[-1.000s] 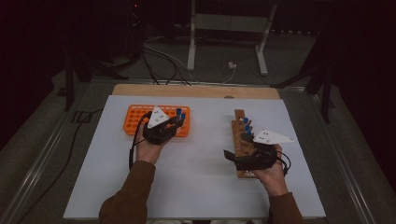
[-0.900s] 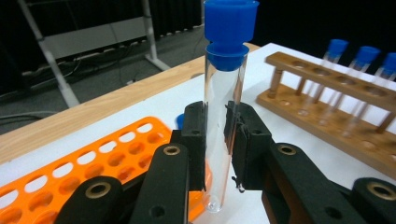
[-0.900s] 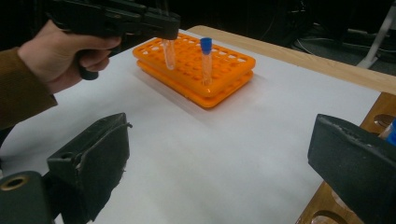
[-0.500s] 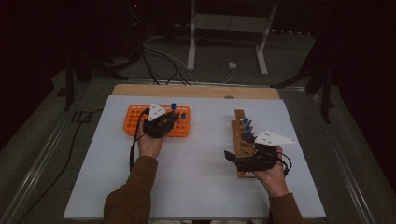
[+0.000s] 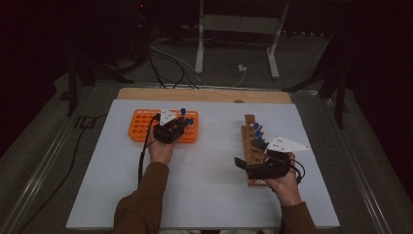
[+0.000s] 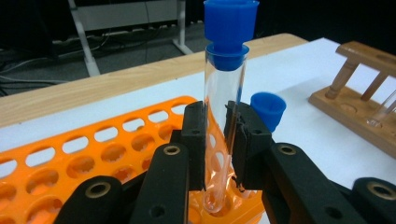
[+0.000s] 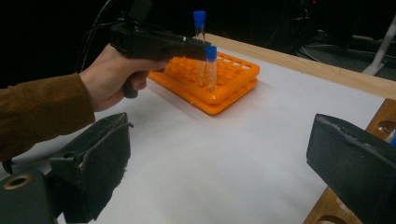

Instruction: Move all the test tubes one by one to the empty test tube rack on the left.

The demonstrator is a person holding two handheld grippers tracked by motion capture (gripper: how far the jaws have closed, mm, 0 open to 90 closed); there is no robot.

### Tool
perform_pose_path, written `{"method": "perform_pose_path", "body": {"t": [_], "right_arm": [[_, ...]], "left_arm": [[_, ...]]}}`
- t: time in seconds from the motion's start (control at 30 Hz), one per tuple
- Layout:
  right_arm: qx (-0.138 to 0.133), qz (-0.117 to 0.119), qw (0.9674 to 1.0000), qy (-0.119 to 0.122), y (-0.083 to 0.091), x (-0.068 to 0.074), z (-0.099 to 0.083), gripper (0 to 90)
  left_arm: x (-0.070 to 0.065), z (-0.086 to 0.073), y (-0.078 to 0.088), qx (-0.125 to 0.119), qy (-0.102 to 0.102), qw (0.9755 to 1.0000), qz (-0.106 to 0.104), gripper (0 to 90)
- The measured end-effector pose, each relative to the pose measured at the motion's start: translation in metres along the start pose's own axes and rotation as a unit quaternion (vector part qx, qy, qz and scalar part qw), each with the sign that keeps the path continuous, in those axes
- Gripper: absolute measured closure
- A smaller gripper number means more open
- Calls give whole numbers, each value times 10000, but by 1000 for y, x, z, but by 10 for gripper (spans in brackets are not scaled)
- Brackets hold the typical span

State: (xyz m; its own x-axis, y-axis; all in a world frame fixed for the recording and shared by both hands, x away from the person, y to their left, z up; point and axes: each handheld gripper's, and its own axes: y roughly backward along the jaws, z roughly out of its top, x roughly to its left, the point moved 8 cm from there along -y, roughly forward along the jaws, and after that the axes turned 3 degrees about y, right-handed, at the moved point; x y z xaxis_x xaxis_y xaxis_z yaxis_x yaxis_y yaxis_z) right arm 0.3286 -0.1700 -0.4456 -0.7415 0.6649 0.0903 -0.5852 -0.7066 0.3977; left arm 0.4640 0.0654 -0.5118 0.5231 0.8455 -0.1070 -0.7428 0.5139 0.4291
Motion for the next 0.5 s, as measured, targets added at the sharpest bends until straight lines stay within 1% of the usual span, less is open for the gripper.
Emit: {"method": "perform_pose_path", "body": {"t": [0.3, 0.43, 0.5], "right_arm": [[-10, 16, 10000, 2, 0, 0, 0, 64], [-5, 24, 10000, 8, 0, 0, 0, 65], [-7, 30, 10000, 10, 0, 0, 0, 65]], "left_arm": [[0, -14, -7, 226, -20, 9997, 6, 772], [0, -19, -8, 289, -38, 9996, 1, 771], [1, -20, -9, 281, -13, 9996, -10, 771]]}}
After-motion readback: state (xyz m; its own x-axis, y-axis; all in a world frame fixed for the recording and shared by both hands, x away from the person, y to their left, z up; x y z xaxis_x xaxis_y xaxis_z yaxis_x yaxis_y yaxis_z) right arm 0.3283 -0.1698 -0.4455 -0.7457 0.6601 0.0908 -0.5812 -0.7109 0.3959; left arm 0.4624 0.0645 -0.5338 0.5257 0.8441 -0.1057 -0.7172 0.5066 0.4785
